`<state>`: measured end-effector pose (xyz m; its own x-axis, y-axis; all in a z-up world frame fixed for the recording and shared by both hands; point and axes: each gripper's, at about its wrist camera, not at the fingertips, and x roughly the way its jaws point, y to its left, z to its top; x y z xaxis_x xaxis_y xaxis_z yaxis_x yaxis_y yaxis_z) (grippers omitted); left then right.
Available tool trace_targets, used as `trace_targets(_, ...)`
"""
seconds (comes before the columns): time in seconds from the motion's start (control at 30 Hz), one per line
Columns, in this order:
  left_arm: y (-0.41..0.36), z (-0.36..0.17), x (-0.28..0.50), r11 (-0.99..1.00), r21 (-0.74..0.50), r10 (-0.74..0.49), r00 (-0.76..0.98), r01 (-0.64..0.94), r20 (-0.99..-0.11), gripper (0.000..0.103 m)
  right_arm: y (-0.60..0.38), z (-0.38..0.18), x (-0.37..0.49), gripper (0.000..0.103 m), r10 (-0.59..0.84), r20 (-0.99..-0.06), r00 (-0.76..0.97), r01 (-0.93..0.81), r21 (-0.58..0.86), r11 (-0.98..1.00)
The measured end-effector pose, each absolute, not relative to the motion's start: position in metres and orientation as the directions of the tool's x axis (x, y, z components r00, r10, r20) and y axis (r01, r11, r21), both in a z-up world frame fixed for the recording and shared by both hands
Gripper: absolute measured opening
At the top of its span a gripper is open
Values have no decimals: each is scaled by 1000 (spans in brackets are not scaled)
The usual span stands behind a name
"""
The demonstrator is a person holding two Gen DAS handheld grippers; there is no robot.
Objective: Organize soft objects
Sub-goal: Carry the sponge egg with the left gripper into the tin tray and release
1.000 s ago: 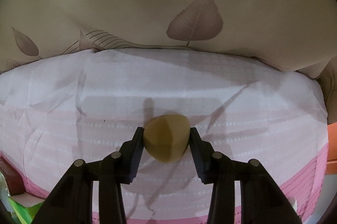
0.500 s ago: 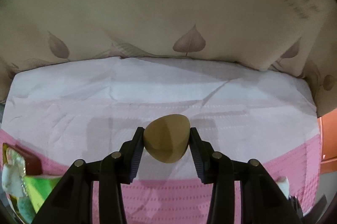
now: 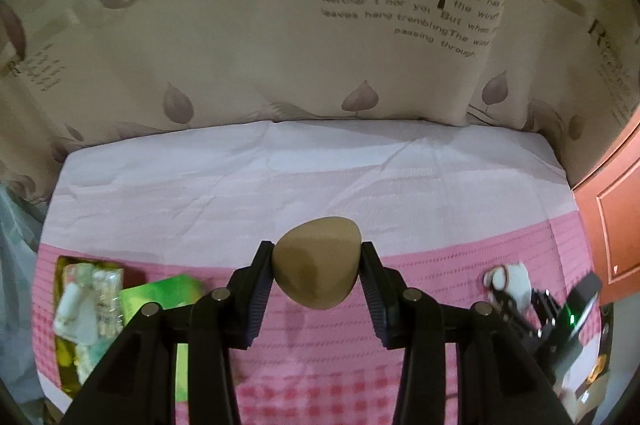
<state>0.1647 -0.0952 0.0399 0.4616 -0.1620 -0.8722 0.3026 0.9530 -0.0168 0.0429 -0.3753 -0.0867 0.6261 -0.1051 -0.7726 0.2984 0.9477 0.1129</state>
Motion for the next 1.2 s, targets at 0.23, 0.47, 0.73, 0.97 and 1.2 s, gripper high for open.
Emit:
trace_targets(0.23, -49, 62, 140, 958, 36, -117, 504, 284, -856, 43, -376, -88, 44, 37, -112, -774, 624, 296, 101, 950)
trace_targets(0.47, 21, 68, 123, 973, 102, -24, 531, 206, -847, 43, -375, -88, 44, 37, -121, -774, 621, 295, 88, 952)
trace_targets(0.73, 103, 48, 118, 990, 113, 56, 504, 84, -862, 43, -373, -87, 44, 37, -128, -774, 620, 296, 80, 952)
trace_targets(0.97, 161, 21, 117, 995, 104, 90, 460, 5, -883, 43, -371, -84, 44, 36, -132, -772, 622, 299, 78, 951)
trace_targets(1.2, 194, -9, 111, 994, 110, 110, 442, -25, -890, 43, -346, -69, 45, 36, -108, -766, 634, 273, 91, 958)
